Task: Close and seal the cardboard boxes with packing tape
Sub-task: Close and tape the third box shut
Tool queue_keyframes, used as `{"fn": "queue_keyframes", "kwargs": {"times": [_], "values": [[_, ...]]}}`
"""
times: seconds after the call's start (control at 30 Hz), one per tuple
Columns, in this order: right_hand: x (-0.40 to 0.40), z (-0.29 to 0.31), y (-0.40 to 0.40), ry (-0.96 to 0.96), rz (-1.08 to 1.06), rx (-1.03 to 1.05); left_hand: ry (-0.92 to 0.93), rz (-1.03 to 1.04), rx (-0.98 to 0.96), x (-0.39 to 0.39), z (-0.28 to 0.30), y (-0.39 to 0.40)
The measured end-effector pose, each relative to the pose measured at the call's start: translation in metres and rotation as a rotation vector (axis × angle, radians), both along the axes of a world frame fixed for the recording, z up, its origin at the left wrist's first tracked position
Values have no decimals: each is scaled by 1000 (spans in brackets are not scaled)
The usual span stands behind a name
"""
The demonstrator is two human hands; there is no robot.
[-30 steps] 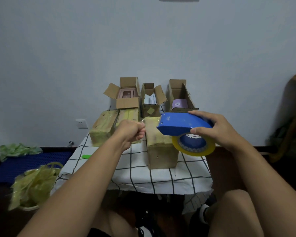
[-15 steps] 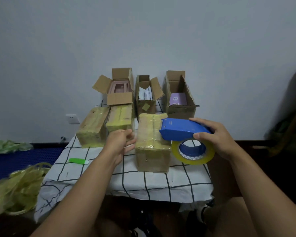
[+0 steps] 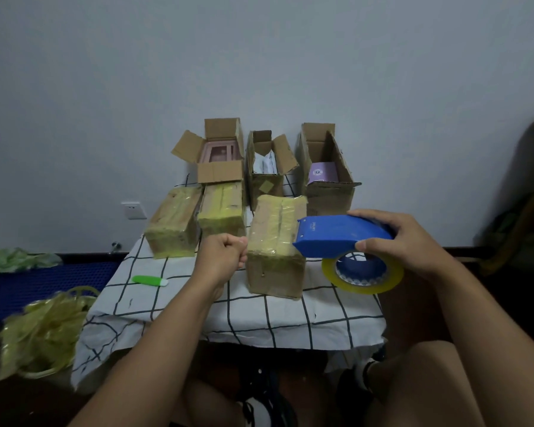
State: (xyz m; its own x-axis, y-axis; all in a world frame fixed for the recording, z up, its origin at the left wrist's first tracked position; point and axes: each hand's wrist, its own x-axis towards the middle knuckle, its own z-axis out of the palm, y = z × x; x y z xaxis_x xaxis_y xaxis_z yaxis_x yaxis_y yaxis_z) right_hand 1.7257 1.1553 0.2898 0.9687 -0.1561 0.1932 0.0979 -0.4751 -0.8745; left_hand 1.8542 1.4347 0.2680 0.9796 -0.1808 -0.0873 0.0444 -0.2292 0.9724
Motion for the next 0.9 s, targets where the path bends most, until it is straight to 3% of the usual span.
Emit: {"fn": "queue_keyframes", "kwargs": {"times": [0.37,0.57,0.9], "values": [[-5,1,8,23,-1,-55,-107,106,48,-6,-17,-3],[-7,-1,6,21,-15,-78,-84,104,-65,-5,-20,-2],[-10,-5,7,48,-15,-84,-52,86,-81,-7,-26,-4]]}}
